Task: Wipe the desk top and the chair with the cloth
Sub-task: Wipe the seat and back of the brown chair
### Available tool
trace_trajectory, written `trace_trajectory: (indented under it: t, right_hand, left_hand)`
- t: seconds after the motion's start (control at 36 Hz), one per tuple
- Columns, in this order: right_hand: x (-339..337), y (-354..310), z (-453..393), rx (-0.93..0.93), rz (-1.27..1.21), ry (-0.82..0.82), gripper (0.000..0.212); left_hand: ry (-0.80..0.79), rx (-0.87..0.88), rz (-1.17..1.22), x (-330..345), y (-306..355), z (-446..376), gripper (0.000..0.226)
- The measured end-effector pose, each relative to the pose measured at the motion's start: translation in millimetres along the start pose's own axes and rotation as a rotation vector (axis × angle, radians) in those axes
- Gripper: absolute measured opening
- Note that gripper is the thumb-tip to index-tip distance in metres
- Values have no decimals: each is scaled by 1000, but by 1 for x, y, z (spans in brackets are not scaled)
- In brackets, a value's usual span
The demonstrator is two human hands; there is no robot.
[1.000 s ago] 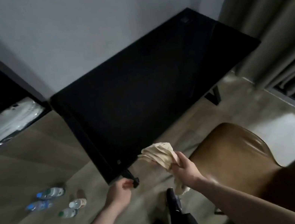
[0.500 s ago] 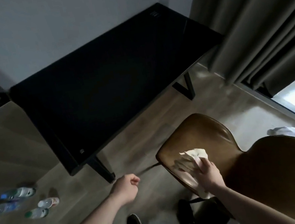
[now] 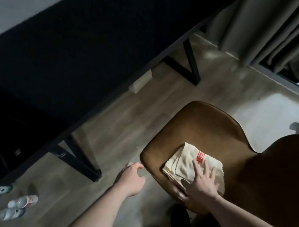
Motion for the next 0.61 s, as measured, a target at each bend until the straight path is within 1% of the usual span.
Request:
trace_trajectory:
  t: [0.03, 0.08, 0.17, 0.22, 0.31, 0.36, 0.39, 0.44, 0.56, 0.61]
  right_hand:
    - [12, 6, -10, 3, 16, 21, 99]
    - [29, 16, -26, 81, -37, 59, 98]
    - [55, 27, -48, 133, -89, 128, 96]
    - [70, 31, -56, 143, -73, 169, 95]
    - [86, 33, -54, 161, -59, 326, 88]
    - [90, 33, -54, 171, -59, 423, 86]
    - [92, 33, -56, 176, -58, 446, 85]
    - [95, 34, -64, 173, -34, 443, 85]
    - [94, 30, -71, 123, -28, 473, 84]
    - [92, 29, -76, 83, -1, 468, 83]
  left_hand:
    - [14, 3, 7, 7, 2, -12, 50]
    - [54, -3, 39, 23, 1, -36, 54]
    - [121, -75, 147, 51, -11, -65, 69]
    - [148, -159, 265, 73, -24, -80, 84]
    - [154, -268, 493, 106, -39, -101, 105]
    - [150, -303, 662, 124, -43, -112, 120]
    - [150, -312, 727, 131, -45, -117, 126]
    - [159, -323, 848, 141, -45, -122, 125]
    - [261, -389, 1130, 153, -52, -127, 99]
    - [270, -397, 1208, 154, -51, -124, 86]
Point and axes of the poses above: each hand's wrist, its own z-axis away from the middle knuckle, its own x-axis out of the palm, y = z × x, the point moved 7 cm from there along -z, towards the middle knuckle, and after that the axes turned 13 degrees about y, right-handed, at the moved point
